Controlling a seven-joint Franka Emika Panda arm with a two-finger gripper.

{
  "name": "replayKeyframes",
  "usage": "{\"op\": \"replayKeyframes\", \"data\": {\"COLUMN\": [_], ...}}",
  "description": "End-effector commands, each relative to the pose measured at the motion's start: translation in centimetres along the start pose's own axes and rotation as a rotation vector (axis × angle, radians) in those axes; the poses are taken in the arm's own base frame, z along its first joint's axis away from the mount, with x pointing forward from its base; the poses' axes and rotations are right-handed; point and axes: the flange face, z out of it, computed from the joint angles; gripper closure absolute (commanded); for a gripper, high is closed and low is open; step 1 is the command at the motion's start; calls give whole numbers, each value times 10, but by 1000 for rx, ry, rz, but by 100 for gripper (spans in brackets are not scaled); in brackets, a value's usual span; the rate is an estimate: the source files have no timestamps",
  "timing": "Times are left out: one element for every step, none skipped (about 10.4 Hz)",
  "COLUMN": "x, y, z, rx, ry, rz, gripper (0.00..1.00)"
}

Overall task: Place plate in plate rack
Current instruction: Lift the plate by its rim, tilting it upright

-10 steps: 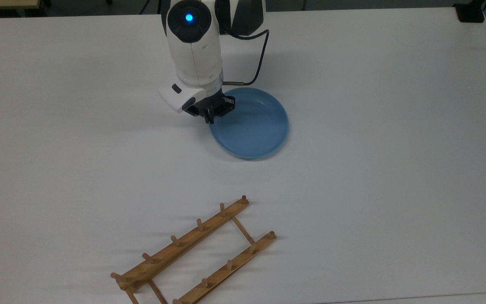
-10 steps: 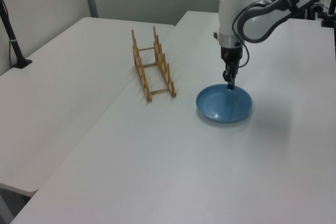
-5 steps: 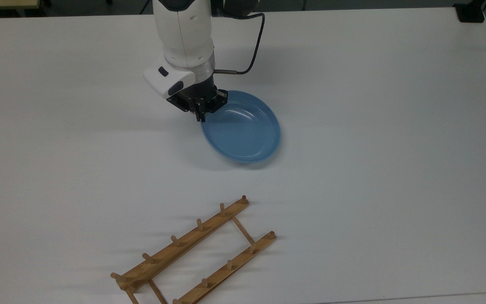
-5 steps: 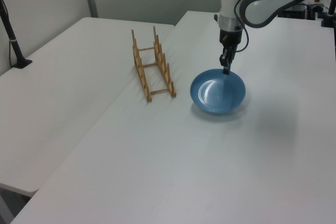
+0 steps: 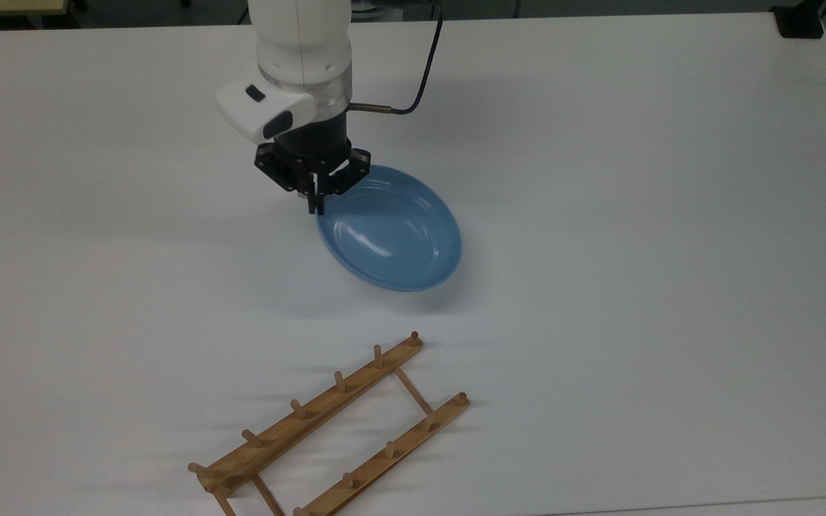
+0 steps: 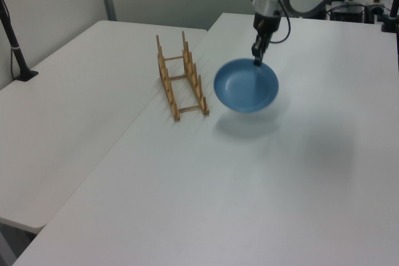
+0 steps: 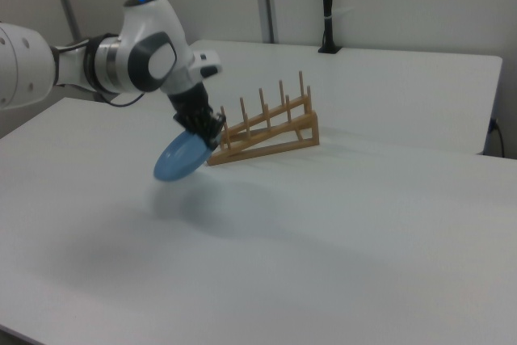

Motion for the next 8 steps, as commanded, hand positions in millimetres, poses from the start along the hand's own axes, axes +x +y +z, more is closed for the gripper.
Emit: {"op": "replayKeyframes", "data": {"x": [24, 28, 31, 34, 38, 38, 36, 40], "y": [-10, -21, -33, -48, -61, -78, -96, -102], "z": [-46, -47, -42, -38, -40, -31, -28, -33], "rx": [-121, -195, -269, -329, -378, -408, -428, -445], "ry": [187, 248, 314, 373, 433, 473, 525, 583], "rz": [30, 27, 26, 26, 32, 36, 15, 30], "gripper": [100, 100, 100, 100, 100, 100, 100, 100]}}
